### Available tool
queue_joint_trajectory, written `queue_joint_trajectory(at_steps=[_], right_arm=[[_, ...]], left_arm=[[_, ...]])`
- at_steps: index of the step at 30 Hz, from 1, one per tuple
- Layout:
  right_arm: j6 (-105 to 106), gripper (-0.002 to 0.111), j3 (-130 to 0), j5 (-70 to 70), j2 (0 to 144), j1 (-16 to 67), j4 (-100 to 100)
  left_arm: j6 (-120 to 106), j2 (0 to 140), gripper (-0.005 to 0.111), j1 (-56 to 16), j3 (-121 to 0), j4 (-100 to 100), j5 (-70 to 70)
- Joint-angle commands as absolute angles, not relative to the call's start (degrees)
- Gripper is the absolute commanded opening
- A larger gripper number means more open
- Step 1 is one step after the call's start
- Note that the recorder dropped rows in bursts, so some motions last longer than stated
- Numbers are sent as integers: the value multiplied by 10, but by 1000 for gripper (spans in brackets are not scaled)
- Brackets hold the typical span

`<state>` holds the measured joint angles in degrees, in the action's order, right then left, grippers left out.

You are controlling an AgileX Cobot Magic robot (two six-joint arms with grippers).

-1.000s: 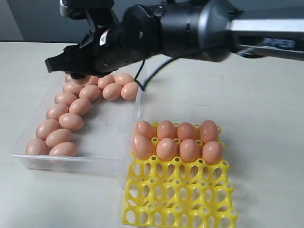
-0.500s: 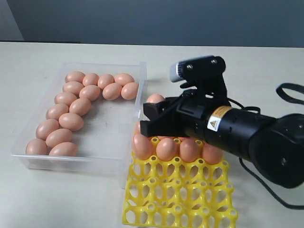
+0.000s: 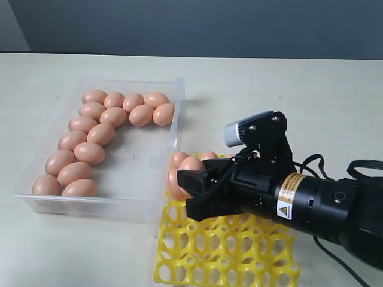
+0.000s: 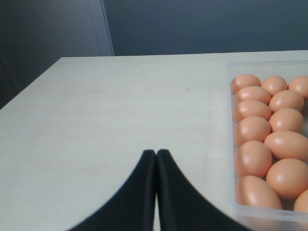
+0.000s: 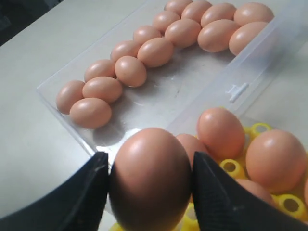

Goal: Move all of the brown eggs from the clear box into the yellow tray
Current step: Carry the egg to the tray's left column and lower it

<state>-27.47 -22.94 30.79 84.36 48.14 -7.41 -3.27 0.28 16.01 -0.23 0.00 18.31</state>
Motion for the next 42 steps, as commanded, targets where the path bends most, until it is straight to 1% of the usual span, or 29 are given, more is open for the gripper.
queue_joint_trajectory(at_steps=[1, 6, 13, 21, 34, 42], right_arm=[[-299, -1, -225, 358, 860, 481, -136], [-317, -1, -225, 371, 895, 481, -165], [-317, -1, -225, 444, 958, 481, -167], [-315, -1, -226, 468, 1013, 481, -167], [-246, -1, -226, 483, 1020, 481, -158], [-225, -1, -226, 486, 1034, 481, -92]], left_arm=[[-32, 0, 0, 157, 0, 0, 177], [-32, 0, 0, 157, 0, 0, 177], [-32, 0, 0, 157, 0, 0, 177], [-32, 0, 0, 157, 0, 0, 177], [-32, 0, 0, 157, 0, 0, 177], [-32, 0, 0, 157, 0, 0, 177]])
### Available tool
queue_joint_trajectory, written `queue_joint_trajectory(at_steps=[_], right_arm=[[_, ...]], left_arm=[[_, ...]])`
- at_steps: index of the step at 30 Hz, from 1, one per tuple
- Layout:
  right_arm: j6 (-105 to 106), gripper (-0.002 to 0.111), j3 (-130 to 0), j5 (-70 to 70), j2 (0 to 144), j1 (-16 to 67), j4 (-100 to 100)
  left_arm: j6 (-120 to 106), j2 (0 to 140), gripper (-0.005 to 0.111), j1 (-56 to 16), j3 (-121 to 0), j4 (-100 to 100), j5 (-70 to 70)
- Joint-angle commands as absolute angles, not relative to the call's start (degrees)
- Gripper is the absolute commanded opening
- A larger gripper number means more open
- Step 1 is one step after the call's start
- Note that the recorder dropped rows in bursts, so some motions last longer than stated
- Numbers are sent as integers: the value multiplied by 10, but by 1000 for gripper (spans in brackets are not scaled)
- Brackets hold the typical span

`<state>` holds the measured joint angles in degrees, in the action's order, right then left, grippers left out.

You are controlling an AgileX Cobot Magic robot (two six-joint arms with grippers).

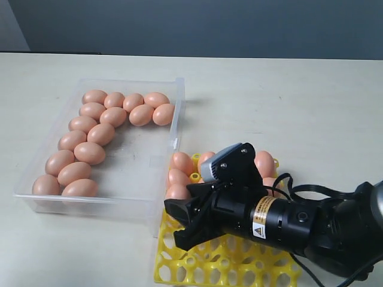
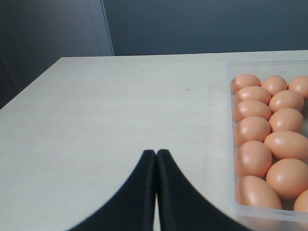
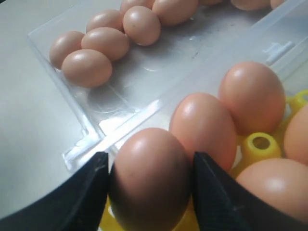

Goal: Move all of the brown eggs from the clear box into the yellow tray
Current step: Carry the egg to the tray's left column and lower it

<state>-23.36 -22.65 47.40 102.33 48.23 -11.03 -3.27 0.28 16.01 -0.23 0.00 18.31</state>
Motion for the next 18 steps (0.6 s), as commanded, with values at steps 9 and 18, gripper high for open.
queue_joint_trajectory(at_steps=[9, 18], right_arm=[[-280, 11, -226, 513, 1036, 481, -164], [-306, 47, -226, 500, 1022, 481, -184]], left_arm=[[-32, 0, 0, 157, 0, 0, 177], [-32, 0, 0, 157, 0, 0, 177]])
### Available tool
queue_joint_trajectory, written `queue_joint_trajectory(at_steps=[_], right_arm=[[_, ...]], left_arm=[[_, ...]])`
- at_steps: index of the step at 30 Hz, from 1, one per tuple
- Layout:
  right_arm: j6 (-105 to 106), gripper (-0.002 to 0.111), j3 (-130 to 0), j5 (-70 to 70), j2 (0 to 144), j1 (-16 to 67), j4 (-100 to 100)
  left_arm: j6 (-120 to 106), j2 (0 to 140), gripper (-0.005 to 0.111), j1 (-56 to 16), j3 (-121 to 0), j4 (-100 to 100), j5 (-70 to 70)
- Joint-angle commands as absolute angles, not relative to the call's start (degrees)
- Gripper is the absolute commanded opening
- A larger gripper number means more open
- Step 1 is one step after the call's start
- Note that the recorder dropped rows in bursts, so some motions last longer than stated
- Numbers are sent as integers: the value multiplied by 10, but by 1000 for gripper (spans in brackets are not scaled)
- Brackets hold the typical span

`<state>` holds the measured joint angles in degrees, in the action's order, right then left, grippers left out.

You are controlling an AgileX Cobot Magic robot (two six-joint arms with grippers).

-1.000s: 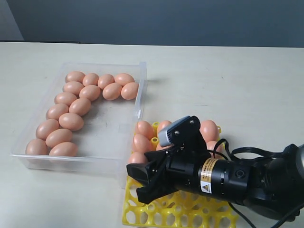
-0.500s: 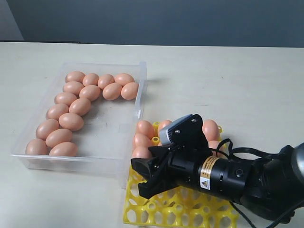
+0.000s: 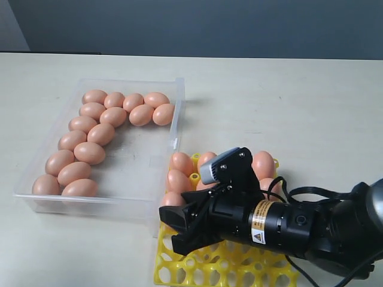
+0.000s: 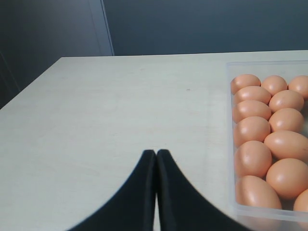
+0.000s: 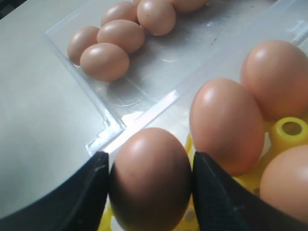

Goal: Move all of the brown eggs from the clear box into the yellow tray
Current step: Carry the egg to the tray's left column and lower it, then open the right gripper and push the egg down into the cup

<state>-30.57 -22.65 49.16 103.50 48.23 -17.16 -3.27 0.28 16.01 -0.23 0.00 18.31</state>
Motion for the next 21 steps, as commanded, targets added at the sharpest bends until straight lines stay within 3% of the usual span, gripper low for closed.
queue_joint_trajectory(at_steps=[1, 7, 12, 21], right_arm=[[-306, 47, -226, 495, 1011, 480, -184], [-300, 47, -226, 427, 983, 480, -186], [-300, 65, -226, 409, 983, 480, -210], [-259, 63, -226, 449, 965, 480, -103]], left_arm=[[-32, 0, 0, 157, 0, 0, 177], [-32, 0, 0, 157, 0, 0, 177], [-32, 0, 0, 157, 0, 0, 177], [-32, 0, 0, 157, 0, 0, 177]])
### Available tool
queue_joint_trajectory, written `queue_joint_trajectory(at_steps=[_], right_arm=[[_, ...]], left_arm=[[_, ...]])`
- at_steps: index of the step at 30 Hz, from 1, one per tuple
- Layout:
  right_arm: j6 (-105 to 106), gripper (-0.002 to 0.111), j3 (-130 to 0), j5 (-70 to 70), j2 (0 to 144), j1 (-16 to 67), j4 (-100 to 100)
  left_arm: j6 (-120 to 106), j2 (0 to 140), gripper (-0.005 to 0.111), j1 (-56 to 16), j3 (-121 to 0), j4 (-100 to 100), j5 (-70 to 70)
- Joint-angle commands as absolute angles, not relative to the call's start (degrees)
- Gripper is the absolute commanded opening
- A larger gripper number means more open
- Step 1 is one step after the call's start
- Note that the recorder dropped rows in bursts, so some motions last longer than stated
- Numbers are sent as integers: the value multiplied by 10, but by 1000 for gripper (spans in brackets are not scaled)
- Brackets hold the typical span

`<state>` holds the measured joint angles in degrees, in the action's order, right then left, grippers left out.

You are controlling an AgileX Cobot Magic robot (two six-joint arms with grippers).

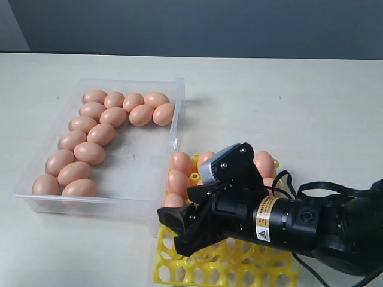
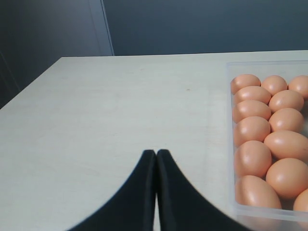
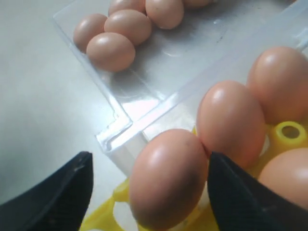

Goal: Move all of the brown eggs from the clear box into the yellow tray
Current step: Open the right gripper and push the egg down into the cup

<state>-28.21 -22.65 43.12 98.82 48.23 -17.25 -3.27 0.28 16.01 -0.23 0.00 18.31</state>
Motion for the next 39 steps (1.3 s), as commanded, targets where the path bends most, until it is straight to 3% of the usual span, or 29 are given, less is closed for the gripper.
queue_joint_trajectory(at_steps=[1, 3, 6, 9, 16, 24, 30, 39], right_arm=[[-254, 60, -226, 437, 959, 480, -94], [-237, 39, -226, 397, 937, 480, -89], [-224, 0, -226, 320, 911, 480, -85], [-224, 0, -226, 253, 909, 480, -96], [-222, 0, -247, 248, 909, 480, -123], [-160, 0, -410, 0, 931, 480, -130], [-159, 0, -483, -90, 970, 480, -134], [-160, 0, -483, -117, 986, 480, -133]], left_arm=[[-32, 0, 0, 157, 0, 0, 177], [-32, 0, 0, 157, 0, 0, 177], [-32, 0, 0, 157, 0, 0, 177], [-32, 0, 0, 157, 0, 0, 177], [-32, 0, 0, 157, 0, 0, 177], [-32, 0, 0, 157, 0, 0, 177], [-32, 0, 0, 157, 0, 0, 177], [-32, 0, 0, 157, 0, 0, 177]])
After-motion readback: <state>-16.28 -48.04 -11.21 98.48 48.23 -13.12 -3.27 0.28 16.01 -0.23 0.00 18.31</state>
